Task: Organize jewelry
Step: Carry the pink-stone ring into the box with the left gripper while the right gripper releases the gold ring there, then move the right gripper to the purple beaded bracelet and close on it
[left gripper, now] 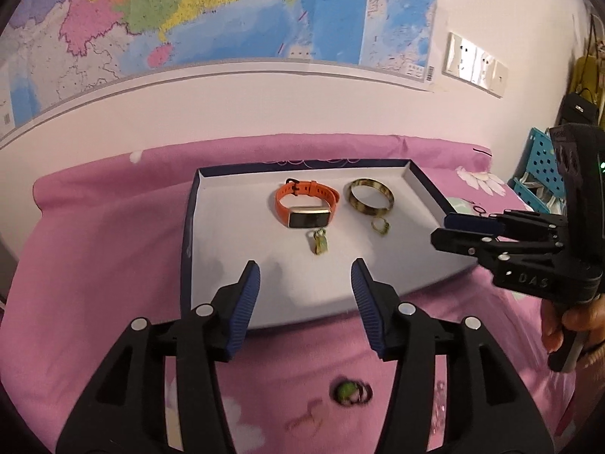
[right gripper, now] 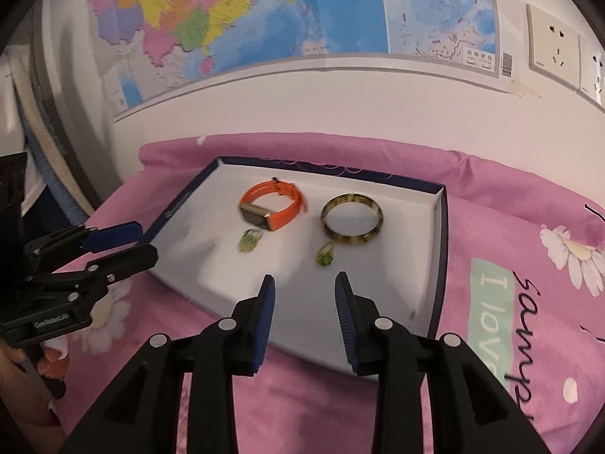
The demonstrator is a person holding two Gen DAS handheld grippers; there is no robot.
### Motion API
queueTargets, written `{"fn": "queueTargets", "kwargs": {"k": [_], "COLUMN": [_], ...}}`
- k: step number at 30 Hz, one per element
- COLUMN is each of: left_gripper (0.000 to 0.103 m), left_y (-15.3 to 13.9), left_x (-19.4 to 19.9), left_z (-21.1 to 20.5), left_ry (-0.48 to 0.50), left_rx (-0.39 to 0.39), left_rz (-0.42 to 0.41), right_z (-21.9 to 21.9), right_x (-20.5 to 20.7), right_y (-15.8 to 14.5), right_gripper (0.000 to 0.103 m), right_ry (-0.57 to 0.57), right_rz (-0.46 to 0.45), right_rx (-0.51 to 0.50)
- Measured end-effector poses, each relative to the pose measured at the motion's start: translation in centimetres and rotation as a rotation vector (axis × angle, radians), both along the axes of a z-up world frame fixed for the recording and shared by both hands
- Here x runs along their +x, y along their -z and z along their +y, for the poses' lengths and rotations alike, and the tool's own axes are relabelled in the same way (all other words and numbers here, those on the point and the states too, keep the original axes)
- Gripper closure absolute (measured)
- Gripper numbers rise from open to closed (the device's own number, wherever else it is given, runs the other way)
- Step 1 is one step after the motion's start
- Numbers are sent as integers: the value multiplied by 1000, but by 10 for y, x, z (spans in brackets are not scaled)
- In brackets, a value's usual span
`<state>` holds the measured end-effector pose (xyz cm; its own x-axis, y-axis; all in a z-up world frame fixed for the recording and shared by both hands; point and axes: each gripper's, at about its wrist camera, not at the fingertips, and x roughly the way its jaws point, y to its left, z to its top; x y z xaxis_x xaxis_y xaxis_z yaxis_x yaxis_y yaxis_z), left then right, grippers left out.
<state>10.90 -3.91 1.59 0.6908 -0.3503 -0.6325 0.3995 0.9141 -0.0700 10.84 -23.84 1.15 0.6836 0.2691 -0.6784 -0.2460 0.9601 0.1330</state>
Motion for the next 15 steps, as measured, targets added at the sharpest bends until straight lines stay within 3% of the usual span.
{"fn": "queueTargets", "kwargs": {"k": [6,15], "left_gripper": [53,53], "left_y": [6,23], "left_x": [-25,-51], "left_z": [10,22], "left_ry": [10,14], "left_rx": [22,28], "left_rz": [-2,27], "right_z": [1,-5], "right_x": [-35,-78], "right_y": [0,23], "right_gripper": [72,71], "right_ry": [-36,-43], "right_rz": [0,83], "right_rx": [2,0]}}
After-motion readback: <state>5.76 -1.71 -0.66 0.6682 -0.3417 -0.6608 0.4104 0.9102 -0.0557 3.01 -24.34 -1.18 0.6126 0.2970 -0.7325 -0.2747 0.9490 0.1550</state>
